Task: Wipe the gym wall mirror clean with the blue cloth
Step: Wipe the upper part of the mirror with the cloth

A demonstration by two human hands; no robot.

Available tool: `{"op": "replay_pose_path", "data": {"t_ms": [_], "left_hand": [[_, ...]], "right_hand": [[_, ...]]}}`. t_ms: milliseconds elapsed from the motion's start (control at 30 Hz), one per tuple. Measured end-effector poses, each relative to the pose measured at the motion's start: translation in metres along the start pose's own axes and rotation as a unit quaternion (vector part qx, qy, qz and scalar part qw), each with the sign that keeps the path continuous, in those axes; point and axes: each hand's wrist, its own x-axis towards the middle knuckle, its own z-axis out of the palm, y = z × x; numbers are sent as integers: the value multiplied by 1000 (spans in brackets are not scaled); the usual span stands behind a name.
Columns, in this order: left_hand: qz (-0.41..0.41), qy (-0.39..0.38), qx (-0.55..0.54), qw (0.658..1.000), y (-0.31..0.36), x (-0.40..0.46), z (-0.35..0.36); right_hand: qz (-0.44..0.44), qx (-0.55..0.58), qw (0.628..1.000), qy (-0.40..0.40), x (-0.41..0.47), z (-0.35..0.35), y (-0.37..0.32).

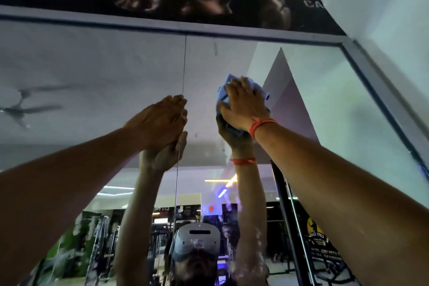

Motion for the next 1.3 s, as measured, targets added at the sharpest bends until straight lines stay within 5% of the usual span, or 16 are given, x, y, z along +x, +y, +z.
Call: {"op": "replay_pose_path", "data": {"t_ms": [133,200,333,500,633,733,833,900,1000,1100,1200,1300], "left_hand": [[2,-9,6,1000,9,-3,14],[0,-3,38,999,13,-7,22],[-38,-9,39,998,25,-21,30],[-28,0,54,998,25,-28,40],[3,18,58,998,26,-28,43],[7,23,43,999,23,-29,46],[8,32,39,999,23,-35,53],[11,31,31,999,24,-43,57],[39,30,37,998,21,-57,66],[44,27,25,998,17,-67,67],[52,28,5,998,17,-75,66],[69,35,-5,997,11,-87,69]], "right_hand": [[-29,226,973,26,-28,2,-7],[-117,315,941,-44,-81,-6,-9],[-279,207,933,-98,-175,-23,40],[-82,125,989,21,-122,-15,94],[92,138,984,63,-57,4,37],[-23,182,981,68,-92,1,2],[-197,209,955,-66,-166,-17,20],[-233,156,956,-91,-180,-21,57],[-128,106,985,-37,-157,-18,79],[12,165,985,49,-152,-12,19],[-121,221,968,-21,-214,-9,-42],[-321,173,927,-90,-269,-16,-29]]}}
